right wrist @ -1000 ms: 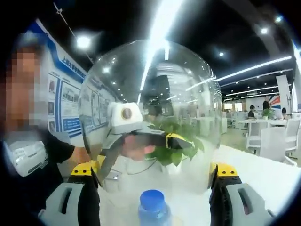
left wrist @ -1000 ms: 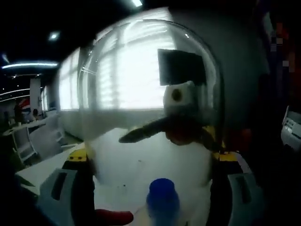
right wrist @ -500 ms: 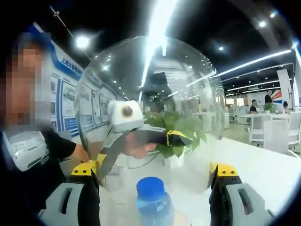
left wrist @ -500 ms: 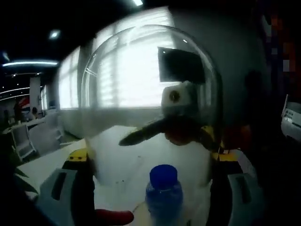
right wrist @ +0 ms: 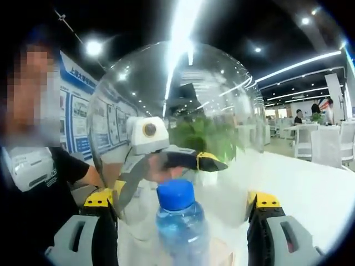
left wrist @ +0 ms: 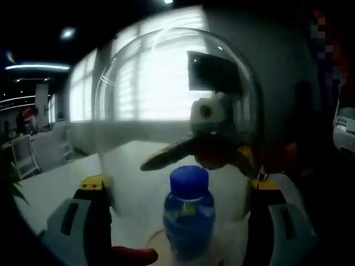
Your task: Open the cover put in the Mizone put the cover back on
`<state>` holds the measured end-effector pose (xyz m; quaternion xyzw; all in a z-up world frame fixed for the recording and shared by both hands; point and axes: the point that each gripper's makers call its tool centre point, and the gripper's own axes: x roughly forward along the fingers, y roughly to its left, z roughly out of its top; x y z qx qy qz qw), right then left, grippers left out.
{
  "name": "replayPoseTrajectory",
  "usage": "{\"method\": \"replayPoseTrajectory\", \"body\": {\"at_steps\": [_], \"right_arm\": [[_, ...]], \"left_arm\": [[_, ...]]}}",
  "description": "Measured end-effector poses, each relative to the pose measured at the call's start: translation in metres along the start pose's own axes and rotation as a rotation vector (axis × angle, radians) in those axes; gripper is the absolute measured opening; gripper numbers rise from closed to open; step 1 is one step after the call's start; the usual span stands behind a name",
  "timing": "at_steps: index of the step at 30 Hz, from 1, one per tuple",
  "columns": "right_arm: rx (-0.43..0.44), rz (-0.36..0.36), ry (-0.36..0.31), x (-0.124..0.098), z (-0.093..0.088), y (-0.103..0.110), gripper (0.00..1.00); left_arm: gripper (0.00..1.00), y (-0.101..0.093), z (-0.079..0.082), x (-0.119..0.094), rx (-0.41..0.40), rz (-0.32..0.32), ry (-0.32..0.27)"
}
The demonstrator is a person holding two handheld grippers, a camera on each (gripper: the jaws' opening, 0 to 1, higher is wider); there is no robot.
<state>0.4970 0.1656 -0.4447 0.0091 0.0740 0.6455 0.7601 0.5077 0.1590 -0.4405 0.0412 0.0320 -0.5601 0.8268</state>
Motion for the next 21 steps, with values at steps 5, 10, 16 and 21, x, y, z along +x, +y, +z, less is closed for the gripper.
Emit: {"method": "replayPoseTrajectory", "body": {"at_steps": [5,10,16,21], "right_arm": [[0.001,-0.004,0.004,-0.001,-0.009,-0.001,0.9],[0.009,-0.006,0.012,0.0,-0.018,-0.002,0.9],[0.014,-0.012,0.041,0.001,-0.031,-0.005,0.9],[0.027,-0.011,0.044,0.002,-0.042,-0.007,0.9]], "left_arm": [[0.86,0.0,-0.009,0.002,-0.002,-0.003,0.003],[0.86,0.001,-0.019,0.004,-0.013,-0.006,0.002],[0.86,0.003,-0.032,0.007,-0.032,-0.007,0.002],[0.86,0.005,-0.043,0.009,-0.046,-0.008,0.0]]}}
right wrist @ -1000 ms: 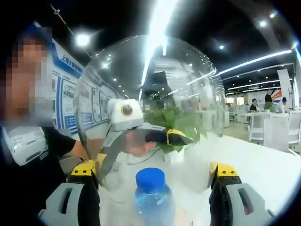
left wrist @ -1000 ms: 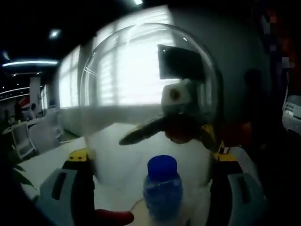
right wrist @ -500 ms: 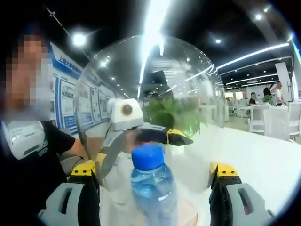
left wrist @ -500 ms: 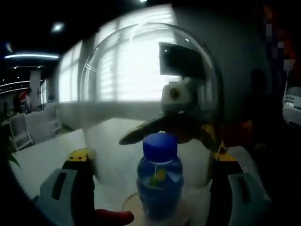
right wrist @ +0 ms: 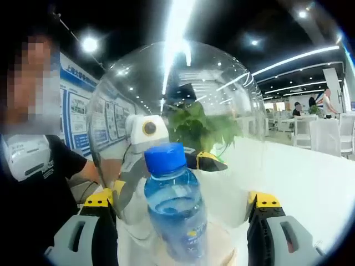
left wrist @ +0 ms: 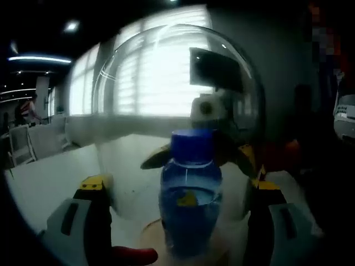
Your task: Open the cover put in the Mizone put the cover back on
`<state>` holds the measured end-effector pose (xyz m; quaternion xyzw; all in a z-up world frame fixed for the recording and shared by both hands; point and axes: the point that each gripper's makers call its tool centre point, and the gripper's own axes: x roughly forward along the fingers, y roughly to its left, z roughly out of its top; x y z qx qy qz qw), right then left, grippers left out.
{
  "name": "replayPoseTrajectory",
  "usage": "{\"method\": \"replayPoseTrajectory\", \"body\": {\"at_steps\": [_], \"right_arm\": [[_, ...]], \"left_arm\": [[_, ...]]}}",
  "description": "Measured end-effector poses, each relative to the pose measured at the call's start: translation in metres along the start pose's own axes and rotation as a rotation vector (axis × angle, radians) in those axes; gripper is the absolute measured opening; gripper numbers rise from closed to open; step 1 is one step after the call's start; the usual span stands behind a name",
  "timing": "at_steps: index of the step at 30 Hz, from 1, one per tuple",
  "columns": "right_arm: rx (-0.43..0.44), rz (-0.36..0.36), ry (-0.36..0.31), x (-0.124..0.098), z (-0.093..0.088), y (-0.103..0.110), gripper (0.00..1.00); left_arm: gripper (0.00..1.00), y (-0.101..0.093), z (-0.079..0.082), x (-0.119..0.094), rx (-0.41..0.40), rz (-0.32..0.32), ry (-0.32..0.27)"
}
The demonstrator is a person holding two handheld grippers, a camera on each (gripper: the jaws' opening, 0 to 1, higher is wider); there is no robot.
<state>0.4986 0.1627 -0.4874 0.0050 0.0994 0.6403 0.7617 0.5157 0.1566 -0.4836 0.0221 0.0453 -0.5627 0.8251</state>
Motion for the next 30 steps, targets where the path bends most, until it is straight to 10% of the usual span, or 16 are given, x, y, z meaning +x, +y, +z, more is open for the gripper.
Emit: {"method": "replayPoseTrajectory", "body": {"at_steps": [30], "right_arm": [[-0.043,-0.031,0.047,0.016,-0.023,-0.008,0.9]], "left_arm": [[0.86,0.008,-0.03,-0.007,0.014,-0.005,0.025]]}}
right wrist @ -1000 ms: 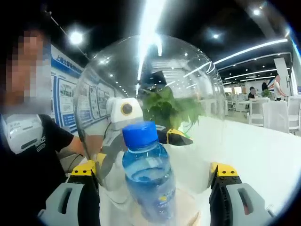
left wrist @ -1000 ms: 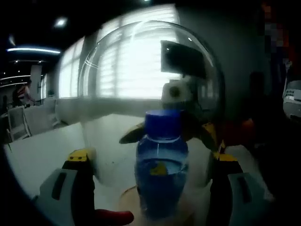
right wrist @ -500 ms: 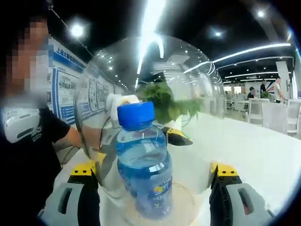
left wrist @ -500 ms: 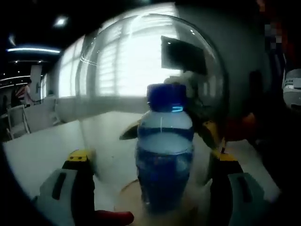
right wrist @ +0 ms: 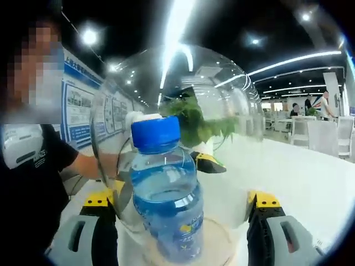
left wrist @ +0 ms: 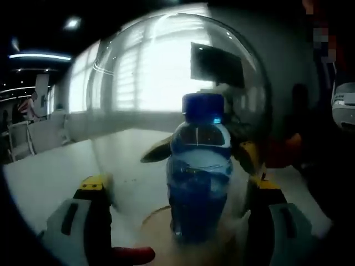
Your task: Open the cover put in the Mizone put the cover back on
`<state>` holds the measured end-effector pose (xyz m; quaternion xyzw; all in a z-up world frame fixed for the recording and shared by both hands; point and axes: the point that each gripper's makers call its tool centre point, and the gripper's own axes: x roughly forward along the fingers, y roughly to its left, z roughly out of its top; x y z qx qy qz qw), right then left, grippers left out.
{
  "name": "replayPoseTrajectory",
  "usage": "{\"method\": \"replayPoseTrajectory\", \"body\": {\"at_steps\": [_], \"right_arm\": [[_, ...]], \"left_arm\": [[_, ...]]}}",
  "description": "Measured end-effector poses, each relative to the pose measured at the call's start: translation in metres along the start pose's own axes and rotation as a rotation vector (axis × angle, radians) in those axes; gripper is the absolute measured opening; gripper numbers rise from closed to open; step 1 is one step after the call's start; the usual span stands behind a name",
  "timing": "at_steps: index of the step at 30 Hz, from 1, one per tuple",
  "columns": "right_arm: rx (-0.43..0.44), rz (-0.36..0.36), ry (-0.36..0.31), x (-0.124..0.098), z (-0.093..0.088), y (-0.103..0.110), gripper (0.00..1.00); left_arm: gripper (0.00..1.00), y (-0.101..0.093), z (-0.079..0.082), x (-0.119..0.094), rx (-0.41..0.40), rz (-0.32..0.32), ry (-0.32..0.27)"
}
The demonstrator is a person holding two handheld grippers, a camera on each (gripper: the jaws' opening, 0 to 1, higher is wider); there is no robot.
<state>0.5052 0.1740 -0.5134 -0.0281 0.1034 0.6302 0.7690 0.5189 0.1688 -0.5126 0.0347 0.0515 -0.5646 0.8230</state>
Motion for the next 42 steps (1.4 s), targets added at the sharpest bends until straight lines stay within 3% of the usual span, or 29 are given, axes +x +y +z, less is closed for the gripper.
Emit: {"method": "replayPoseTrajectory", "body": {"at_steps": [8,11,14,19,24,34,42], "right_arm": [[-0.017,-0.011,-0.063,0.0003,0.0011,0.0014,0.9],[-0.013,-0.007,-0.134,0.0002,0.0041,0.0012,0.9],[-0.013,-0.008,-0.152,-0.0002,0.0048,0.0008,0.9],[-0.016,-0.005,-0.152,0.0004,0.0062,0.001,0.9],[-0.016,-0.005,-0.131,-0.0003,0.0045,0.0018,0.9],[-0.015,-0.008,-0.128,-0.0014,0.0047,0.0024,0.9],[-0.016,-0.01,-0.125,-0.0032,0.0045,0.0027,0.9]], "left_arm": [[0.86,-0.0006,0.0017,-0.0012,0.022,0.005,-0.008],[0.86,-0.0011,0.0023,-0.0025,0.017,0.018,-0.032],[0.86,-0.0022,0.0033,-0.0035,0.015,0.023,-0.065],[0.86,-0.0042,0.0037,-0.0041,0.016,0.027,-0.073],[0.86,-0.0047,0.0019,-0.0037,0.018,0.022,-0.041],[0.86,-0.0053,0.0014,-0.005,0.017,0.026,-0.067],[0.86,-0.0053,-0.0029,-0.0056,0.051,0.032,-0.044]]}}
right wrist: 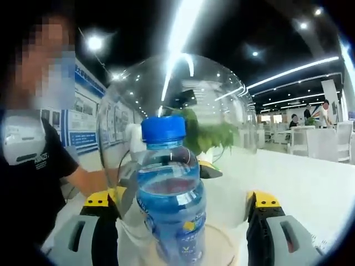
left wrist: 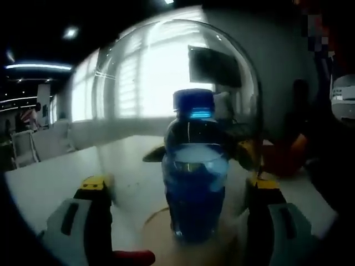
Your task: Open the cover put in the Mizone put the cover back on
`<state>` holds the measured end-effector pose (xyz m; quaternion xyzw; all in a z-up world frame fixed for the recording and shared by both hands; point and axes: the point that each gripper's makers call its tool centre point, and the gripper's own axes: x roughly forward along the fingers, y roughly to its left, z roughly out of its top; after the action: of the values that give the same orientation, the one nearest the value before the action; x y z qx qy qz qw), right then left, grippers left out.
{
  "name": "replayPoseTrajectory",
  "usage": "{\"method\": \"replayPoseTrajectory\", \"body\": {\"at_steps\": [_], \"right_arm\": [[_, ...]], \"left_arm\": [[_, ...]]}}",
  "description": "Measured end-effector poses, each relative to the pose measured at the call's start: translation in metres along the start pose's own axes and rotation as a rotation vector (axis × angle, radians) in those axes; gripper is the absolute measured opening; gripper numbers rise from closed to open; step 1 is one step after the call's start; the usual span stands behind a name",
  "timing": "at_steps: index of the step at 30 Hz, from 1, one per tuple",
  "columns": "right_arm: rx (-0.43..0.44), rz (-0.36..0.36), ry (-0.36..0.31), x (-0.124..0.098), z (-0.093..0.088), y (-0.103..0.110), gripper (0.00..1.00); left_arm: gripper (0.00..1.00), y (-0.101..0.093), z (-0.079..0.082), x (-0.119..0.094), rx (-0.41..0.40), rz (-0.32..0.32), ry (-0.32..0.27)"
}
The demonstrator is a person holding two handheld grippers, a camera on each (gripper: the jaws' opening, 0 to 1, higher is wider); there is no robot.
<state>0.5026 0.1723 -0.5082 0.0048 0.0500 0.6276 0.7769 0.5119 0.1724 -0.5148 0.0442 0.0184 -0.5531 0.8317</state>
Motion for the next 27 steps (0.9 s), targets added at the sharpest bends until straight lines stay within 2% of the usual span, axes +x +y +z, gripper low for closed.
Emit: {"method": "replayPoseTrajectory", "body": {"at_steps": [16,27], "right_arm": [[0.026,-0.003,-0.021,-0.0037,0.0043,0.0,0.9],[0.01,-0.009,-0.018,-0.0033,0.0038,0.0,0.9]], "left_arm": [[0.85,0.0016,-0.0015,-0.0005,-0.001,0.001,-0.002],[0.85,0.001,-0.0019,-0.0003,-0.006,0.0,0.0]]}}
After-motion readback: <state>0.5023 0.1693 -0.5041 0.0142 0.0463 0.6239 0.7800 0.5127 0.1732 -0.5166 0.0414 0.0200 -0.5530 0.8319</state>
